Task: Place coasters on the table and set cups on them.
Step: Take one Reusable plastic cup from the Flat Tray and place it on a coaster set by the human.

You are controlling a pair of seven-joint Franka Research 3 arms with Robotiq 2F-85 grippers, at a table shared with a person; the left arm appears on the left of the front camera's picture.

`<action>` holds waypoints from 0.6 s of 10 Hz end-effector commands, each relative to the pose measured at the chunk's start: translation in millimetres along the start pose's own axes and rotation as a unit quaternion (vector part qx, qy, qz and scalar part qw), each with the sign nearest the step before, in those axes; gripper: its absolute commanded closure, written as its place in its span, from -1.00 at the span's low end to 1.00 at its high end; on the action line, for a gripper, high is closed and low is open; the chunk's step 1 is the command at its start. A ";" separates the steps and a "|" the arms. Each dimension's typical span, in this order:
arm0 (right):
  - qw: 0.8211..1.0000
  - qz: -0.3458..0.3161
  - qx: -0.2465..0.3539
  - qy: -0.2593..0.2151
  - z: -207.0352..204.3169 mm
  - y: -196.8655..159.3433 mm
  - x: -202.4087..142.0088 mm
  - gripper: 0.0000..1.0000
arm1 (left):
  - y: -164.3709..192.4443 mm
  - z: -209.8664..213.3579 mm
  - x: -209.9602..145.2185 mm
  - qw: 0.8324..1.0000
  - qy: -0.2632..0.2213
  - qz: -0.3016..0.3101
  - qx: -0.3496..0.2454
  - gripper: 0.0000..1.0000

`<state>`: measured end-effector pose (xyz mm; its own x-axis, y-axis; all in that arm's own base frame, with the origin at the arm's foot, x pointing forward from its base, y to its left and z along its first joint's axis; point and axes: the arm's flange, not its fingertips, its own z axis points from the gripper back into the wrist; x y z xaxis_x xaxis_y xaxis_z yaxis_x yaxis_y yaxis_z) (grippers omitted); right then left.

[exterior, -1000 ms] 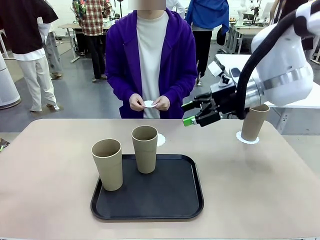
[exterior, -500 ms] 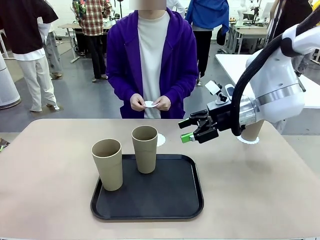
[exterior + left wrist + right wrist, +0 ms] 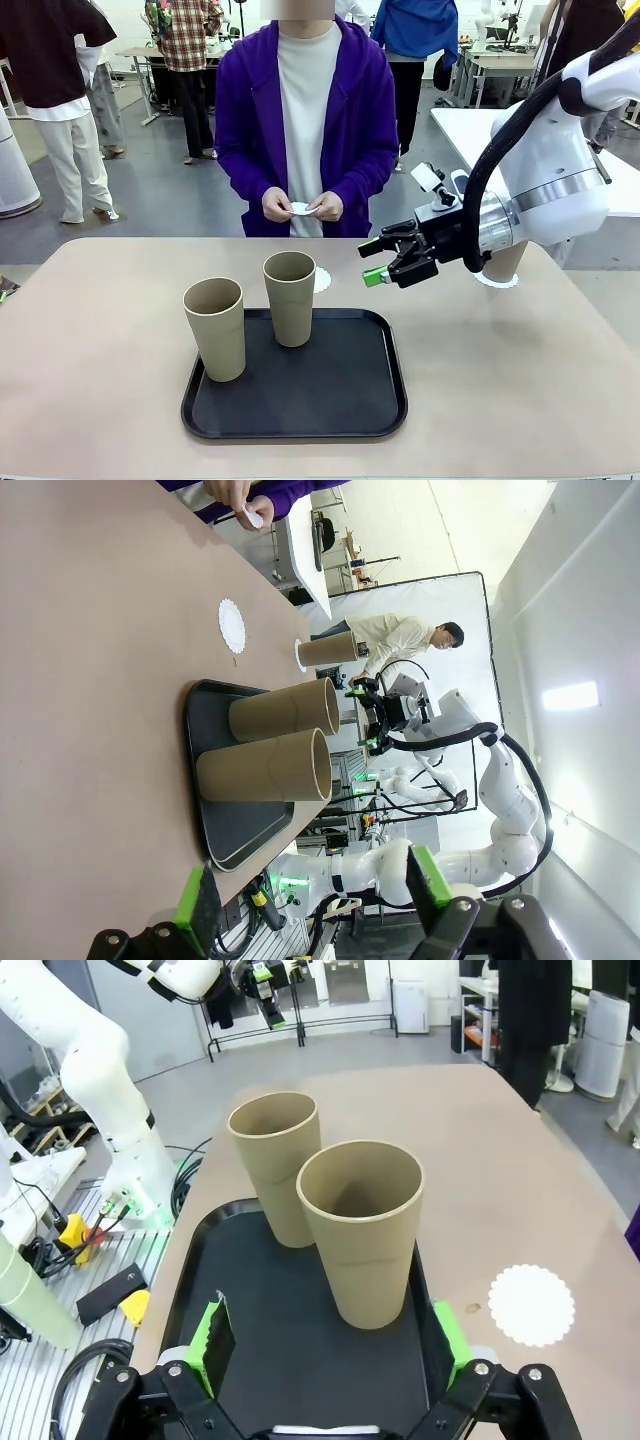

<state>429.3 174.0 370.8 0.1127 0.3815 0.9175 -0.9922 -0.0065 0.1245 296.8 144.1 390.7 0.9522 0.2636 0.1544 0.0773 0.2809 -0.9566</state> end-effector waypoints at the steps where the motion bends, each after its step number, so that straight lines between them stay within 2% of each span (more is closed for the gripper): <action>1: 1.000 -0.003 0.005 -0.028 -13.2 -6.2 -10.9 -1.00 | -0.3 0.5 -0.3 1.000 -0.003 -0.007 -0.007 -1.00; 2: 0.998 0.001 0.011 -0.056 -21.6 -11.9 -21.4 -1.00 | -0.3 0.5 -0.3 1.000 -0.003 -0.007 -0.007 -1.00; 6: 0.995 0.031 0.001 -0.094 -49.8 -19.1 -49.8 -1.00 | -0.3 0.5 -0.3 1.000 -0.003 -0.007 -0.007 -1.00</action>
<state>434.9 193.8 313.2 0.0909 0.2366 0.9673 -0.9947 -0.0251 0.0996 296.8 144.2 390.8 0.9522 0.2636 0.1544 0.0774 0.2809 -0.9566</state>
